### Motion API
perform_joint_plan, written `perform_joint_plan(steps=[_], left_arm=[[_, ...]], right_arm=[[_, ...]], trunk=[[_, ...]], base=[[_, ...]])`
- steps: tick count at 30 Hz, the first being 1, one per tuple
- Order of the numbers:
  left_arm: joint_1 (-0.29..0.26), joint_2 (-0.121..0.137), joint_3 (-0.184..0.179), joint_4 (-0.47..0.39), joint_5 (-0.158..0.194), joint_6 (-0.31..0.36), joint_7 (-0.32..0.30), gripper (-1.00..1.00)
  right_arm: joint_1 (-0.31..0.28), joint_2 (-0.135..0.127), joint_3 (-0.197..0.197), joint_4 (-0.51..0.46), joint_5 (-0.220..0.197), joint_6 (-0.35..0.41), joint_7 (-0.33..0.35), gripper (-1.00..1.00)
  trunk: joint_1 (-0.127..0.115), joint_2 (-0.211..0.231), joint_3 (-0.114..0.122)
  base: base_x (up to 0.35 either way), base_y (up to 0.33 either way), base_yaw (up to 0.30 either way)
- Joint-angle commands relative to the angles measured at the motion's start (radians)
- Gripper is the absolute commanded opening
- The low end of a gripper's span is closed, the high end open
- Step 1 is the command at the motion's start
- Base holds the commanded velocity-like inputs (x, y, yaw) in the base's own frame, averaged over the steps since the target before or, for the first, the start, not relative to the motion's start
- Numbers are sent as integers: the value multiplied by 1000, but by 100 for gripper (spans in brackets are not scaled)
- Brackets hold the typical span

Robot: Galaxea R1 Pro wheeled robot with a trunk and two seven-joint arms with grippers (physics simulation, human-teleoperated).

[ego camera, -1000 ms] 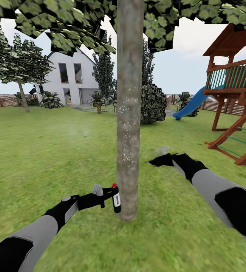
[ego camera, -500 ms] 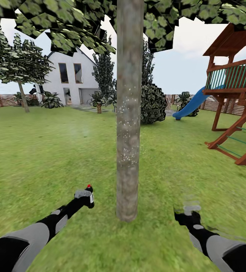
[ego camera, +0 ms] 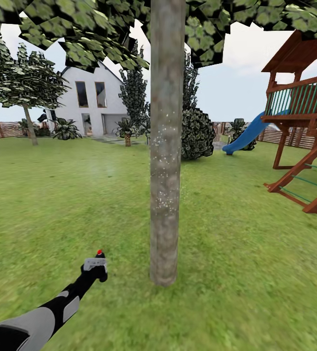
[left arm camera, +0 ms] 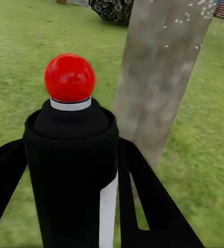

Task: In the garden, pick up the pesticide atomizer on the floor and spray pesticide onto both trees until each tree trunk is fully covered.

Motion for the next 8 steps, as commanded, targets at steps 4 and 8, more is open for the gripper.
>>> perform_joint_plan(steps=[4, 8], left_arm=[[0, 1, 1, 0, 2, 1, 5, -100], [0, 4, 3, 0, 3, 1, 5, -100]], right_arm=[[1, 1, 0, 0, 0, 0, 0, 100], [1, 1, 0, 0, 0, 0, 0, 100]], trunk=[[0, 0, 0], [0, 0, 0]], base=[[0, 0, 0], [0, 0, 0]])
